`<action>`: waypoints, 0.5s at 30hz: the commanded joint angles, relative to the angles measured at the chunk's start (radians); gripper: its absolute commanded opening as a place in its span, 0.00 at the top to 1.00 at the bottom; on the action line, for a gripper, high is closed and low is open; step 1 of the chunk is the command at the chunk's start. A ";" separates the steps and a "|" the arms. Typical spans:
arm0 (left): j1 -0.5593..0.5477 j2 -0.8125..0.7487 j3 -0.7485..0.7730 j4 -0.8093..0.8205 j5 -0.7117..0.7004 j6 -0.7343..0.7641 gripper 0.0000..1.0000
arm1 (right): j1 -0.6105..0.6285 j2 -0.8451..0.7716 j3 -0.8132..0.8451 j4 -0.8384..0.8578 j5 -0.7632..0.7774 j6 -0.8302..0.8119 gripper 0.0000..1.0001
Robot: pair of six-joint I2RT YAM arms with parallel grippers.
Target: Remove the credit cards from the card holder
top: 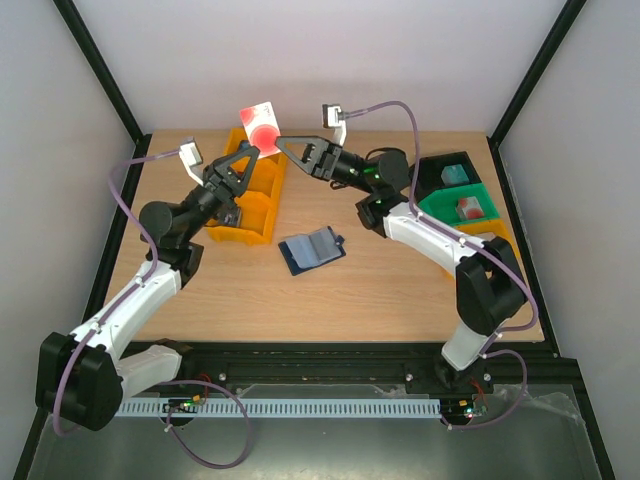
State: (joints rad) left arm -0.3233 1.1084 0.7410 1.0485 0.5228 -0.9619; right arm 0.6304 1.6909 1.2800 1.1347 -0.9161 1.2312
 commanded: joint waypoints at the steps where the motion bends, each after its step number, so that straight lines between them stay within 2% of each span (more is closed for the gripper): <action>1: -0.002 0.004 0.035 0.052 -0.004 -0.008 0.98 | 0.008 -0.040 0.031 -0.037 -0.004 -0.068 0.95; 2: -0.002 0.004 0.035 0.050 -0.005 -0.009 0.98 | 0.008 -0.041 0.035 -0.060 -0.002 -0.083 0.98; 6: -0.003 0.002 0.029 0.032 -0.016 -0.007 0.98 | 0.007 -0.058 0.061 -0.211 0.002 -0.171 0.98; 7: -0.002 0.001 0.028 0.017 -0.024 -0.006 0.94 | 0.002 -0.064 0.078 -0.278 0.002 -0.212 0.98; 8: -0.002 -0.002 0.025 -0.004 -0.035 -0.006 0.74 | -0.007 -0.072 0.101 -0.371 0.001 -0.253 0.98; 9: -0.002 -0.005 0.020 -0.035 -0.051 -0.005 0.44 | -0.025 -0.079 0.134 -0.482 -0.007 -0.308 0.98; 10: -0.001 -0.009 0.015 -0.067 -0.070 0.000 0.08 | -0.055 -0.085 0.176 -0.624 -0.022 -0.379 0.99; 11: 0.000 -0.014 0.011 -0.112 -0.098 0.012 0.01 | -0.096 -0.087 0.257 -0.898 -0.029 -0.507 0.98; 12: 0.002 -0.020 0.009 -0.179 -0.141 0.030 0.01 | -0.152 -0.088 0.323 -1.115 -0.022 -0.632 0.98; 15: 0.011 -0.035 0.008 -0.397 -0.284 0.133 0.00 | -0.373 -0.067 0.456 -1.611 -0.006 -0.867 0.98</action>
State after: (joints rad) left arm -0.3222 1.1034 0.7410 0.9016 0.4217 -0.9436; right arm 0.5053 1.6588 1.5757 0.2928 -0.9337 0.7616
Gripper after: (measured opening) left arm 0.966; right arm 0.017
